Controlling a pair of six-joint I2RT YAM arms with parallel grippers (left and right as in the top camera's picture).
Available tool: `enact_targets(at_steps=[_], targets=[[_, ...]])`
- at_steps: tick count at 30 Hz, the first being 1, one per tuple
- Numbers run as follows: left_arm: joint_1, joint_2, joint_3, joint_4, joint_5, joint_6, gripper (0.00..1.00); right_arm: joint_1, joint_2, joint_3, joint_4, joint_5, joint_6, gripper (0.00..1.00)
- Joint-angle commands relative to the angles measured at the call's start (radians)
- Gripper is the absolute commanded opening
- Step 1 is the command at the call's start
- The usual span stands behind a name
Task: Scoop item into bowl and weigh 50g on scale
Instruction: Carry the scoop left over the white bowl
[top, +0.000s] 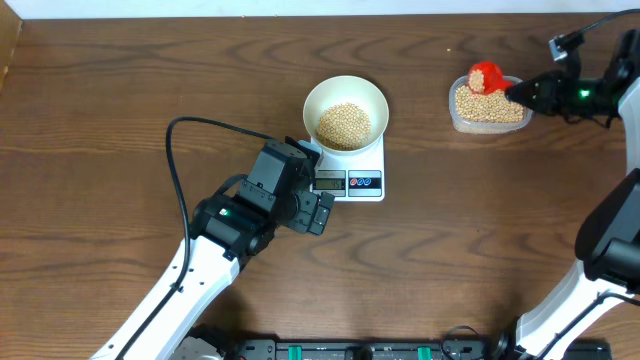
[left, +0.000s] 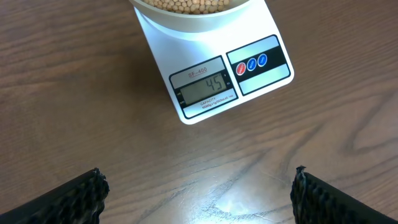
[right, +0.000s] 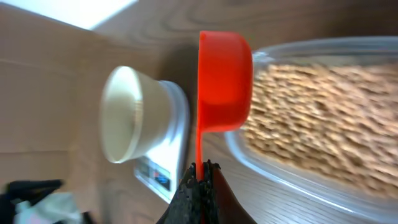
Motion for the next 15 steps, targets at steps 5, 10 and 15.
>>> enact_targets(at_steps=[5,10,15], targets=[[0.003,-0.013,-0.005,-0.003,-0.009,0.007,0.96,0.084,-0.002,0.020,0.011,-0.232,-0.023,0.01],[0.003,-0.013,-0.005,-0.003,-0.009,0.007,0.96,0.183,-0.002,0.020,0.037,-0.223,-0.023,0.01],[0.003,-0.013,-0.005,-0.003,-0.009,0.007,0.96,0.275,-0.002,0.020,0.071,-0.164,-0.019,0.01]])
